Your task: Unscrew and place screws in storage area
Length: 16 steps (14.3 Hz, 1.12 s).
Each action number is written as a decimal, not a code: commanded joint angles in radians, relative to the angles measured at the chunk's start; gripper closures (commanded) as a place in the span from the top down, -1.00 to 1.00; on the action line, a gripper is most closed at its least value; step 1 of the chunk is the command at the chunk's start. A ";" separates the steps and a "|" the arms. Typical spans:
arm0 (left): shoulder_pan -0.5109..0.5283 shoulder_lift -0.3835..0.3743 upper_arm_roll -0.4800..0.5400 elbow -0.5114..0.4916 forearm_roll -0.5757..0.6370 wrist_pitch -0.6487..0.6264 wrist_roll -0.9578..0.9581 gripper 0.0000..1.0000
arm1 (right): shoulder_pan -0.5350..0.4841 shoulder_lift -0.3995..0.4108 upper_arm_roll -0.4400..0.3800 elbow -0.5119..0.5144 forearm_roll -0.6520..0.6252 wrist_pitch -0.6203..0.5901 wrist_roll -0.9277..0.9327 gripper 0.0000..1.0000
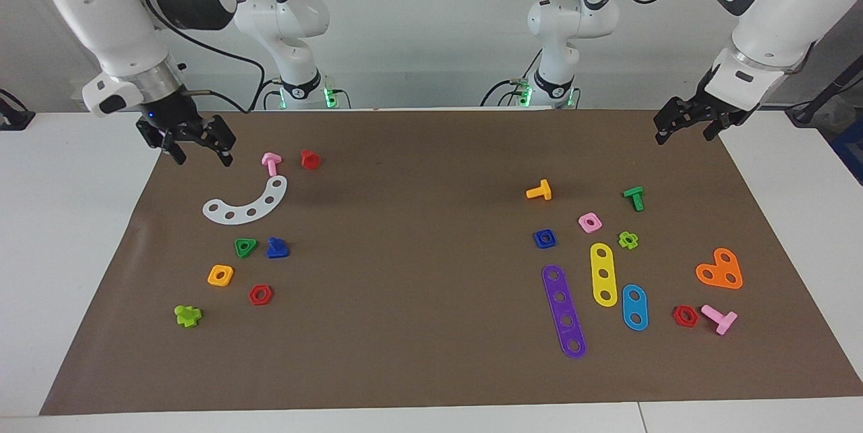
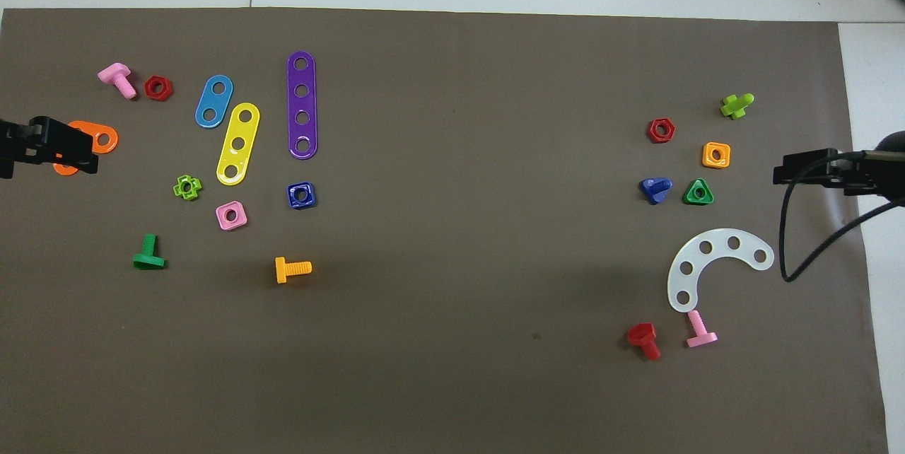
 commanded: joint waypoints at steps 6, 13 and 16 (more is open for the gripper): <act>0.007 -0.033 -0.001 -0.041 -0.015 0.017 0.004 1.00 | 0.010 0.005 0.022 0.043 -0.024 -0.098 0.030 1.00; 0.007 -0.033 -0.001 -0.041 -0.015 0.017 0.004 1.00 | 0.098 0.009 -0.051 0.046 -0.025 -0.100 0.027 1.00; 0.008 -0.033 -0.001 -0.041 -0.015 0.017 0.004 1.00 | 0.110 0.008 -0.073 0.046 -0.027 -0.101 0.027 1.00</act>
